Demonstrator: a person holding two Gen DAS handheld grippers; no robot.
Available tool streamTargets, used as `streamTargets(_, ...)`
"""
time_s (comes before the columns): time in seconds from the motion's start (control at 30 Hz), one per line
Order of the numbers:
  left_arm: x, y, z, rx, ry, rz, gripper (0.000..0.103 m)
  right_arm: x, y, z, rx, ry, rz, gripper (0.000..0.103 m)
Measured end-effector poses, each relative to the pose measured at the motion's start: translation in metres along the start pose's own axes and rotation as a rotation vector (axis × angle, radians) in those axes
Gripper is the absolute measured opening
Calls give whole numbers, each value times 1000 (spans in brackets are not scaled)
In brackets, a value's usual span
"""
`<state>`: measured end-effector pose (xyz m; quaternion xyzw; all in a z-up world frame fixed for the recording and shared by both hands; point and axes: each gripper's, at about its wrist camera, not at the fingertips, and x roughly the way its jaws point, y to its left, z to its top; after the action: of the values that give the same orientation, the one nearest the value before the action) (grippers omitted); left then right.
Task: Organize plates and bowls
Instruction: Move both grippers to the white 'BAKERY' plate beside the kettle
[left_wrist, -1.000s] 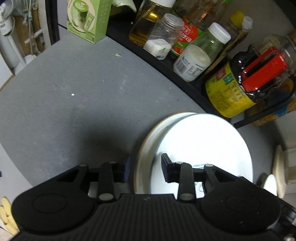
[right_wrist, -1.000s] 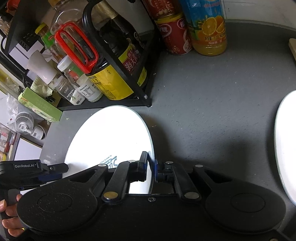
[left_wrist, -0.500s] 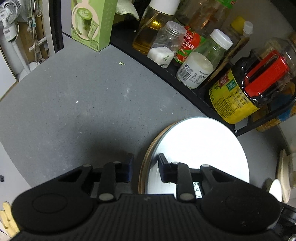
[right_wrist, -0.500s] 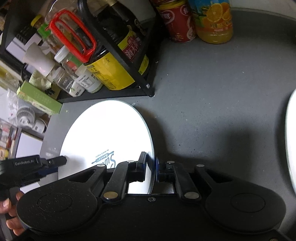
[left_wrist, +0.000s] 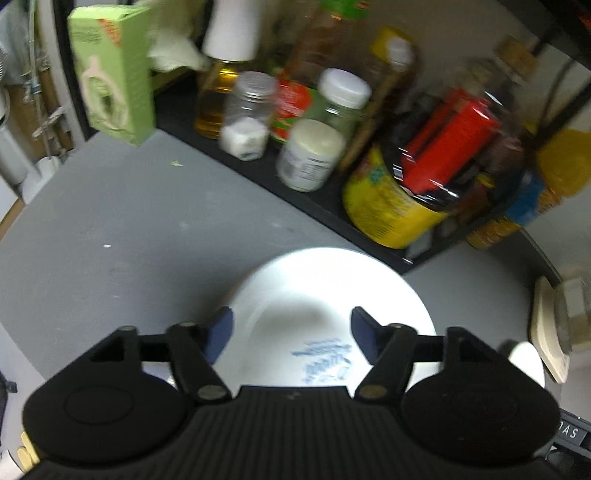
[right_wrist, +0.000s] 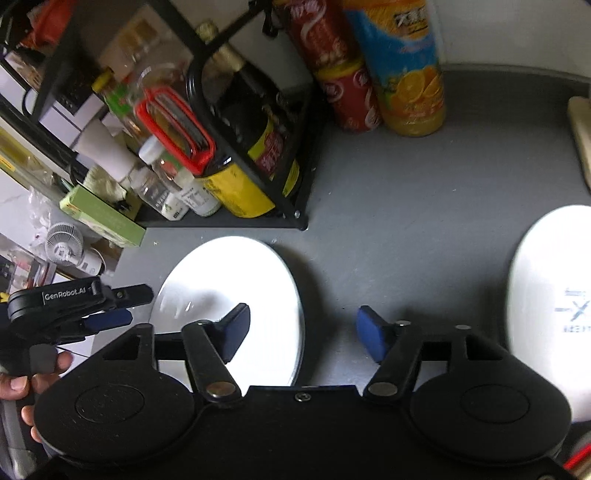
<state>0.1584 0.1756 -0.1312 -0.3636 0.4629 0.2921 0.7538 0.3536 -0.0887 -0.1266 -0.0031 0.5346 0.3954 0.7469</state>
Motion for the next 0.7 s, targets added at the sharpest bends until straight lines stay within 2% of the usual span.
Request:
streamTargets(0.13,2,-20,-1,49,35,-3,80,-16,-10,0,13,-33,-14,86)
streamTargets(0.33,1,-45,-9,105,52,-13,82,-35,-27,-8,33,-53,-30,100)
streamTargets(0.57,4,-78,-19,165,66,-45,82,-57,-50,-12,70,-85,-60,103)
streamTargets(0.7,6,-98,-24,204,75,-64,82,-70,-64,-14,91,-107,-123,103)
